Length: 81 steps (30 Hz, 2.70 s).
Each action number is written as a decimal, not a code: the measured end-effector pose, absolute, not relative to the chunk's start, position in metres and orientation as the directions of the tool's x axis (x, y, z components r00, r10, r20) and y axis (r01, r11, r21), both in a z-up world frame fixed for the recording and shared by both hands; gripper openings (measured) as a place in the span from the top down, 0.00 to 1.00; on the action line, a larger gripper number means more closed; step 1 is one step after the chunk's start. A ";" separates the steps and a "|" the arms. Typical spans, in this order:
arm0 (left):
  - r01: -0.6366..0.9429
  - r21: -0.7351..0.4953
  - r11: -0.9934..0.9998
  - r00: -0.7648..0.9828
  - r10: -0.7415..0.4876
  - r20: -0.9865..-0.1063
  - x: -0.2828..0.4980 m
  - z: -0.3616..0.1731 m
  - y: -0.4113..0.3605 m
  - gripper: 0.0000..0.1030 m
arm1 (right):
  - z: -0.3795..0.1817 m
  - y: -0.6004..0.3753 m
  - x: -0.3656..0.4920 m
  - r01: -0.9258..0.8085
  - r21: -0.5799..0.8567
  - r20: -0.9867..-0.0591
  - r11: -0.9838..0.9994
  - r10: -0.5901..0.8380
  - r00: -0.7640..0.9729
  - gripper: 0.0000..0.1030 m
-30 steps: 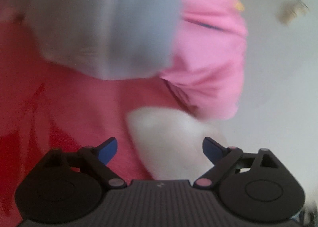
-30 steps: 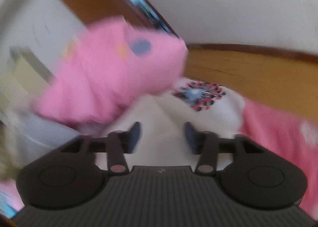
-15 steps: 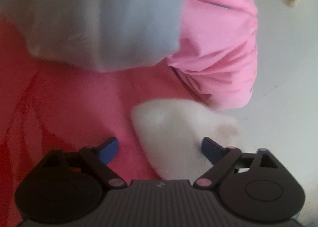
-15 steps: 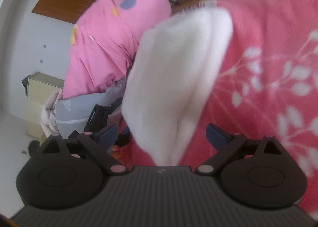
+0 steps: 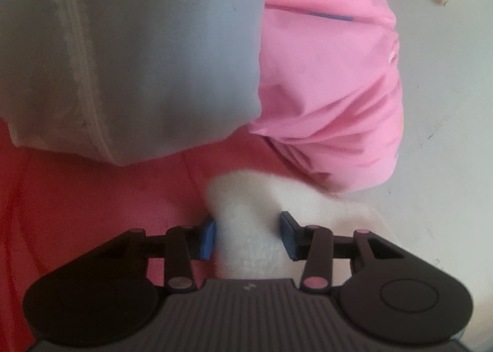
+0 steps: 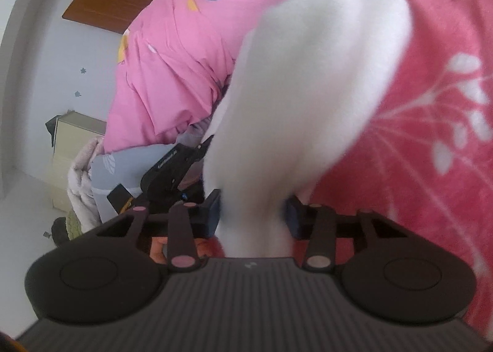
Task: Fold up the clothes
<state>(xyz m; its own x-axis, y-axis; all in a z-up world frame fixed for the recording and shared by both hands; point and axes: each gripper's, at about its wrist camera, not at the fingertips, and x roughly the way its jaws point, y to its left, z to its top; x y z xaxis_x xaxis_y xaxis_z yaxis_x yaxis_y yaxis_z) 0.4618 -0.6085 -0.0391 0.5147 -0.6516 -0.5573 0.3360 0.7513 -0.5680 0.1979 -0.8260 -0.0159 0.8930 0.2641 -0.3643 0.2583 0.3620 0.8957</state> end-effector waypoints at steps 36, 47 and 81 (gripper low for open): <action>0.734 0.113 0.669 0.635 -0.619 -0.462 0.267 -0.013 -0.702 0.22 | 0.035 -0.866 0.220 0.250 0.103 -0.547 0.963 -0.155 0.822 1.00; 0.736 0.109 0.669 0.635 -0.625 -0.454 0.268 -0.016 -0.698 0.22 | 0.049 -0.863 0.231 0.368 -0.132 -0.508 0.921 -0.381 0.772 0.98; 0.697 -0.019 0.717 0.599 -0.597 -0.534 0.194 0.109 -0.554 0.14 | 0.132 -0.792 0.041 0.370 0.284 -0.380 0.885 -0.251 0.890 0.23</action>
<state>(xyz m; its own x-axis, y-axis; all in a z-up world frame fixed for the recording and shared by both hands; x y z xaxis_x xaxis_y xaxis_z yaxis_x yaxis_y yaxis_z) 0.1936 -0.5538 0.1087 0.5991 -0.5967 -0.5339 0.6969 0.7169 -0.0192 0.0406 -0.7920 0.1322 0.8903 -0.2511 -0.3798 0.3704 0.8845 0.2835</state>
